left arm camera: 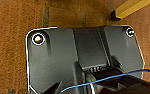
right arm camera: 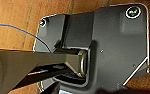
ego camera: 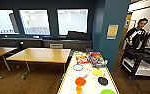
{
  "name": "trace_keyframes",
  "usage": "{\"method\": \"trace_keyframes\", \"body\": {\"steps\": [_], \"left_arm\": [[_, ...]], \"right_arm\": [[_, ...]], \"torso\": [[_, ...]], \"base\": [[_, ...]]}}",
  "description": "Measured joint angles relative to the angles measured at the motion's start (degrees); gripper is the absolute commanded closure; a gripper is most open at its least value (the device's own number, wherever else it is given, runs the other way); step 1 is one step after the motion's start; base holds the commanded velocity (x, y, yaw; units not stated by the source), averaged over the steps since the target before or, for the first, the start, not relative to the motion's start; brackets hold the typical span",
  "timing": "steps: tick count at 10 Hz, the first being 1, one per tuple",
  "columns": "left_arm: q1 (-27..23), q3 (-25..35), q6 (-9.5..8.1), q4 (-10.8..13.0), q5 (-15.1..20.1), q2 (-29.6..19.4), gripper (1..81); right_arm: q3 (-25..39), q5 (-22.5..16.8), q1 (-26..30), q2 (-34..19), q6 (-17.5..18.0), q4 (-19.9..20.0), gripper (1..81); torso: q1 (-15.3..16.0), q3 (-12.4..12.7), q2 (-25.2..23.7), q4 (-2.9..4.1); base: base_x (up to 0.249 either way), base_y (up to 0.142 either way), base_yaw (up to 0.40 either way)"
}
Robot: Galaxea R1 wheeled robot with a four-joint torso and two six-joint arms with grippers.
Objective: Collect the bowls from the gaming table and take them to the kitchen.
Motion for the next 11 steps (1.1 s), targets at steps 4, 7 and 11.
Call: {"method": "trace_keyframes", "body": {"steps": [4, 7, 11], "left_arm": [[0.2, 0.1, -0.02, 0.0, 0.0, -1.3, 1.0], [0.0, -0.6, -0.02, 0.0, -0.2, -2.7, 1.0], [-0.2, -0.1, 0.0, 0.0, -0.2, -1.0, 1.0]], "right_arm": [[16.5, 2.1, 0.3, -12.3, 0.2, 0.8, 1.0], [31.5, 5.4, 1.3, -24.6, 0.5, 1.5, 1.0], [48.6, 9.8, 2.5, -41.2, 0.9, 3.0, 1.0]], "torso": [[0.0, 0.0, 0.0, 0.0], [0.0, -1.2, 0.0, 0.0], [0.0, -5.8, 0.0, 0.0]], "base": [[0.0, 0.0, 0.0], [0.0, 0.0, 0.0], [0.0, 0.0, 0.0]]}}
